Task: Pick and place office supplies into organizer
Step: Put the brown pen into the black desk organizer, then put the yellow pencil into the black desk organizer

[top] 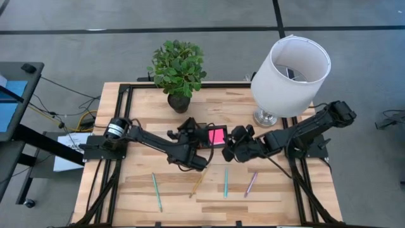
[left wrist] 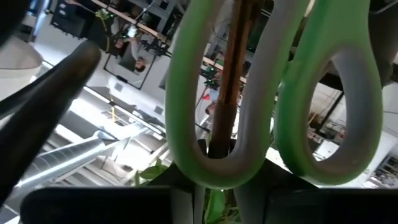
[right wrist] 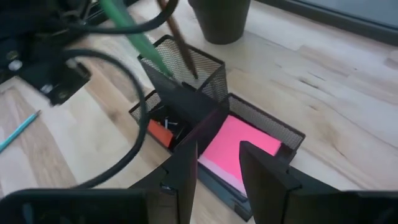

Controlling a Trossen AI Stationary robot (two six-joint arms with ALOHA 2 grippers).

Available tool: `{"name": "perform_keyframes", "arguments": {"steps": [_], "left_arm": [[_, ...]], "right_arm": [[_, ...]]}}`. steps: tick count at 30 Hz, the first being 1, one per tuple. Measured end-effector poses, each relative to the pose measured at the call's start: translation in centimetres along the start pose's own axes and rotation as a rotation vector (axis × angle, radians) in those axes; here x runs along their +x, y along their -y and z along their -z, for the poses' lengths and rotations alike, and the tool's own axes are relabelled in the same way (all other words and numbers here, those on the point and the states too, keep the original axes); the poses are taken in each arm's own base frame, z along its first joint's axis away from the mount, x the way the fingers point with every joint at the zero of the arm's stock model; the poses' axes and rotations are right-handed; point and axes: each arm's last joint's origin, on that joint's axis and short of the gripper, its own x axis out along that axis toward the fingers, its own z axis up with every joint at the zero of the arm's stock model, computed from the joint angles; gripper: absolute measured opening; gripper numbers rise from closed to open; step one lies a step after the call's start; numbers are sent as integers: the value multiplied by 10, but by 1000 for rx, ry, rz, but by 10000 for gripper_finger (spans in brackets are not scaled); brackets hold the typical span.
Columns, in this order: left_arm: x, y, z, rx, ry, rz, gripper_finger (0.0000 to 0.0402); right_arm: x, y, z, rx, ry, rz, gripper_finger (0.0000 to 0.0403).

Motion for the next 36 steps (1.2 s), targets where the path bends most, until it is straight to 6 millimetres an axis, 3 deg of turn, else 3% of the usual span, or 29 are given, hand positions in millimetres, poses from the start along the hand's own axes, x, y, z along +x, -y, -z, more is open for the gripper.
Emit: {"name": "perform_keyframes", "arguments": {"steps": [11, 17, 21, 25, 32, 36], "left_arm": [[-7, 0, -2, 5, 6, -20, 63], [-15, -10, 1, -112, -15, -77, 64], [-33, -28, 11, -377, 6, -135, 64], [-59, -48, 32, -697, 152, -61, 64], [-103, -62, 74, -1147, 383, 256, 64], [-130, -54, 77, -1339, 465, 567, 64]], "right_arm": [[5, 5, -5, 19, 5, 24, 113], [6, 5, -6, 22, 6, 28, 113], [6, 5, -6, 22, 6, 28, 113], [6, 5, -6, 22, 6, 27, 113], [6, 5, -6, 22, 6, 27, 113], [6, 5, -6, 22, 6, 27, 113]]}}
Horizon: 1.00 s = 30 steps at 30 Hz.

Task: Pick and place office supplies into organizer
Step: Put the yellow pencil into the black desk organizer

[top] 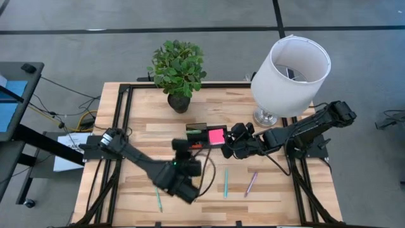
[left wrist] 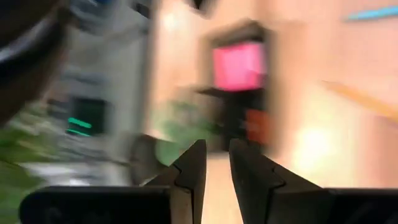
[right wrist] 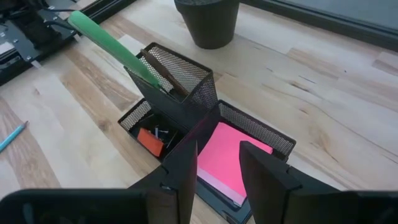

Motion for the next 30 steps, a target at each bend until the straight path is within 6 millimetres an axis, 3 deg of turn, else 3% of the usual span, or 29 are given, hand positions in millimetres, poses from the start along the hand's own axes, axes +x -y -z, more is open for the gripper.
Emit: {"name": "perform_keyframes", "arguments": {"steps": [4, 7, 11, 17, 24, 30], "left_arm": [[-9, 24, 13, -53, -61, 138, 64], [-12, 39, 23, -93, -61, 115, 64], [-18, 48, 33, -281, -73, 101, 64], [-43, 63, 46, -518, 59, 70, 64], [-73, 87, 75, -813, 259, 81, 64], [-54, 114, 101, -957, 110, 111, 64]], "right_arm": [[0, 0, 0, 0, 0, 0, 113], [0, 0, 0, 1, 1, -1, 113], [0, 0, 0, 1, 1, -1, 113], [0, 0, 0, 1, 1, -1, 113], [0, 0, 0, 2, 1, -1, 113], [0, 0, 0, 1, 1, -1, 113]]}}
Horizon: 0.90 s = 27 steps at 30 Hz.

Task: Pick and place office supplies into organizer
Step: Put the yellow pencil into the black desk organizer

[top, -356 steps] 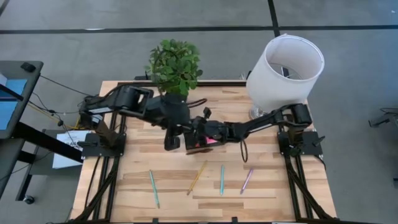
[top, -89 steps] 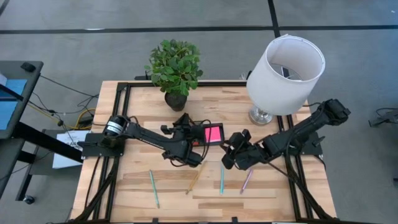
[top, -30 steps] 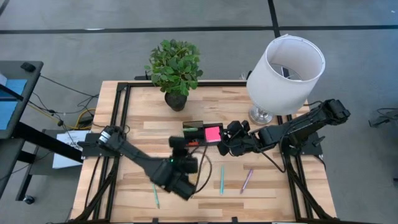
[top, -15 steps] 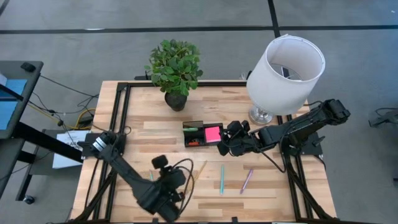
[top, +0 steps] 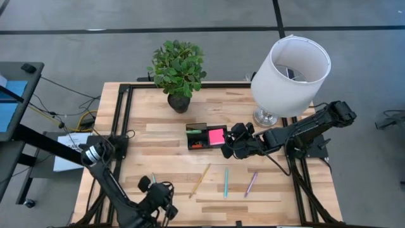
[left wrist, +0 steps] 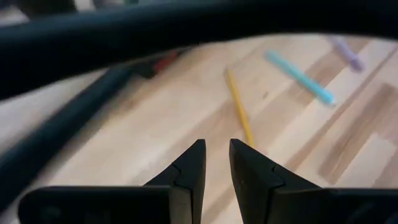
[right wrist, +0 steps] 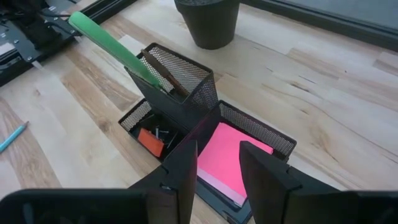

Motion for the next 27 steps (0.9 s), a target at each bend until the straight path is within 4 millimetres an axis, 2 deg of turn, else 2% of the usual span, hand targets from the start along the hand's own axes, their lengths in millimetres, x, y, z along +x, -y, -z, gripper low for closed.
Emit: {"name": "perform_keyframes", "arguments": {"steps": [5, 11, 16, 18, 22, 27], "left_arm": [[20, -6, 24, -27, 7, -5, 64], [36, -9, 29, -68, 116, 23, 64], [42, -1, 35, 63, 200, 96, 64], [43, 2, 37, 60, 237, 131, 66], [48, 4, 43, 27, 235, 159, 84], [54, 7, 50, -45, 208, 204, 124]], "right_arm": [[0, 0, 0, 0, 0, 0, 113], [0, 0, 0, 1, 1, -1, 113], [0, 0, 0, 3, 2, -3, 113], [0, 0, 0, 4, 3, -4, 113], [0, -1, 0, 5, 4, -4, 113], [0, -1, -1, 7, 5, -6, 113]]}}
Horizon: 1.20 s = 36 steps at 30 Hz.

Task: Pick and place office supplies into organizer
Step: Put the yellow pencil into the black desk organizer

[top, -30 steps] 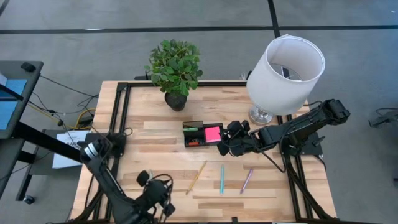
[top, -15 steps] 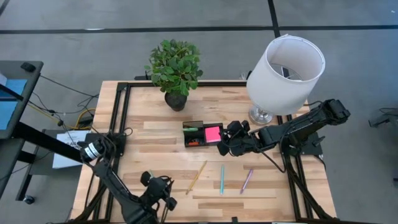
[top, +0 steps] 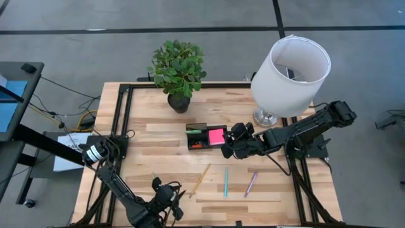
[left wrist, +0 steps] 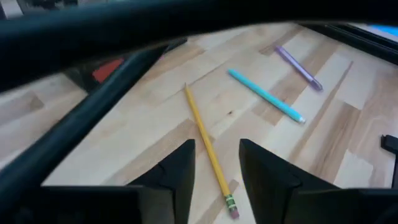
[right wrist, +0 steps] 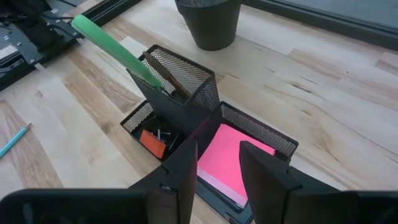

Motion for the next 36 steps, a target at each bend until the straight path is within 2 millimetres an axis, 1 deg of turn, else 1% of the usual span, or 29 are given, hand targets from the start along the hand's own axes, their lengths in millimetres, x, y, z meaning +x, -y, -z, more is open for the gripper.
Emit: {"name": "perform_keyframes", "arguments": {"steps": [3, 7, 12, 17, 19, 21, 24, 26, 28, 32, 36], "left_arm": [[5, 1, 5, -37, 12, 29, 145], [17, 5, 11, -16, 6, 74, 159], [35, 5, 12, 65, -5, 94, 157], [53, 2, 13, 62, -48, 107, 155], [59, 3, 20, 61, -25, 96, 155], [64, 1, 31, 86, 8, 77, 155], [67, 3, 51, 62, 45, 65, 154], [66, 8, 64, 66, 64, 68, 154], [63, 15, 72, 104, 96, 73, 154], [58, 25, 73, 206, 130, 39, 154], [69, 26, 74, 212, 47, -12, 154]], "right_arm": [[0, -1, -1, 9, 6, -8, 113], [0, -2, -2, 17, 13, -16, 113], [0, -3, -2, 25, 18, -22, 113], [0, -3, -2, 24, 18, -22, 113], [0, -3, -2, 25, 18, -22, 113], [0, -3, -2, 26, 19, -23, 113], [0, -3, -2, 27, 20, -24, 113], [0, -3, -2, 27, 20, -24, 113], [0, -3, -2, 28, 21, -25, 113], [0, -3, -3, 29, 21, -26, 113], [0, -3, -3, 32, 23, -29, 113]]}}
